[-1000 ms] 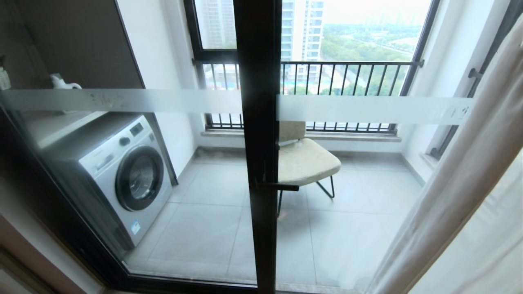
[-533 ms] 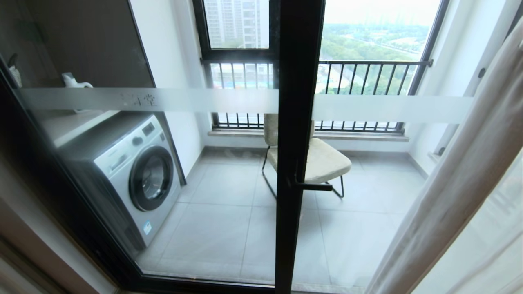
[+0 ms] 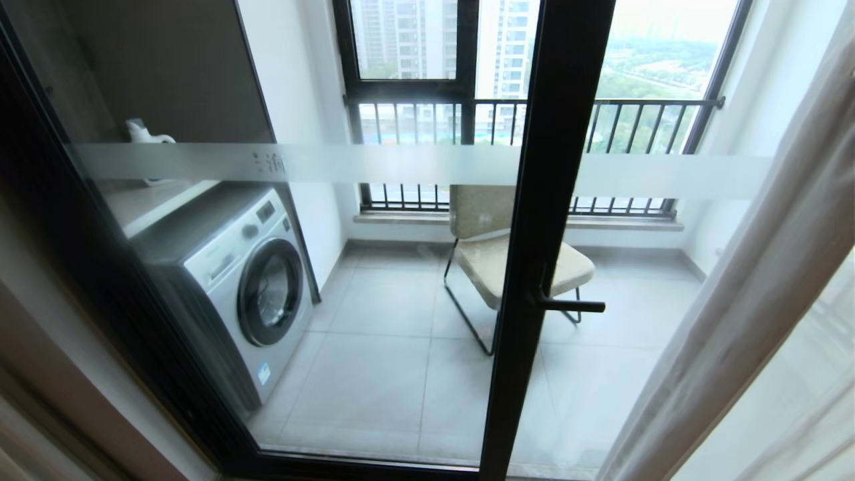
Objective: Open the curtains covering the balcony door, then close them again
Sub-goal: Close the inner curtains on both sides
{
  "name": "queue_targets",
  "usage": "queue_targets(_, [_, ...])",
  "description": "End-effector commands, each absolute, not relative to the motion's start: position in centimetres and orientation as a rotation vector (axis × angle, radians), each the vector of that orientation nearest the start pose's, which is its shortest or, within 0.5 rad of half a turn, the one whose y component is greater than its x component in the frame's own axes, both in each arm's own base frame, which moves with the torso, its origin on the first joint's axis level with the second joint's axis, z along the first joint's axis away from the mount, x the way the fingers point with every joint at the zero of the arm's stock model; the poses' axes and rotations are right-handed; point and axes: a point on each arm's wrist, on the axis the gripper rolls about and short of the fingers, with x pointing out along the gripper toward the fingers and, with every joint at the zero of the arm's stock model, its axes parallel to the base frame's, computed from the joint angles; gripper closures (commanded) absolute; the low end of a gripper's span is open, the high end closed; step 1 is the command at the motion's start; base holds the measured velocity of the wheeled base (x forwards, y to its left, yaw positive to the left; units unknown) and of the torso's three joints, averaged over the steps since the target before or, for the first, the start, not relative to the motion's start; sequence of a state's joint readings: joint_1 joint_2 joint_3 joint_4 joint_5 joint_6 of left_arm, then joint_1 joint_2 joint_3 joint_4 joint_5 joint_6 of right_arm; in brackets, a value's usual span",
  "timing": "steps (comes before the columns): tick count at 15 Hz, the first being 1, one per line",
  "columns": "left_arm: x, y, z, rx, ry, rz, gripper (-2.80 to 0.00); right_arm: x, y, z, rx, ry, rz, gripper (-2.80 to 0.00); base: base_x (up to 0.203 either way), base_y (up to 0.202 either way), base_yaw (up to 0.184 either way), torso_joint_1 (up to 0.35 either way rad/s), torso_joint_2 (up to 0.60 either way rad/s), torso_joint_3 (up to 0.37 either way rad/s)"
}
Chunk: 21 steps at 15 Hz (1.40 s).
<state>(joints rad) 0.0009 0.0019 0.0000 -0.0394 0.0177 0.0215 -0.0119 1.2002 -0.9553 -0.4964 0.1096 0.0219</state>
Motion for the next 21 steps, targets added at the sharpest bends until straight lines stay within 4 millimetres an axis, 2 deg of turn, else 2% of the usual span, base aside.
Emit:
queue_targets(1, [-2.3,0.0,8.0,0.021,-0.038,0.02,0.0,17.7,0.0,33.7,0.006,-0.258,0.1,0.0,0.0,0.194,-0.003,0.002,0.0,0.005])
queue_targets(15, [-2.3,0.0,8.0,0.02,-0.038,0.02,0.0,18.3,0.0,33.5,0.008,-0.245,0.102,0.0,0.0,0.187,0.001,0.001,0.0,0.003])
queue_targets(21, [-2.3,0.0,8.0,0.02,-0.038,0.019,0.0,19.9,0.0,34.8,0.006,-0.268,0.102,0.0,0.0,0.014,0.001,0.0,0.0,0.0])
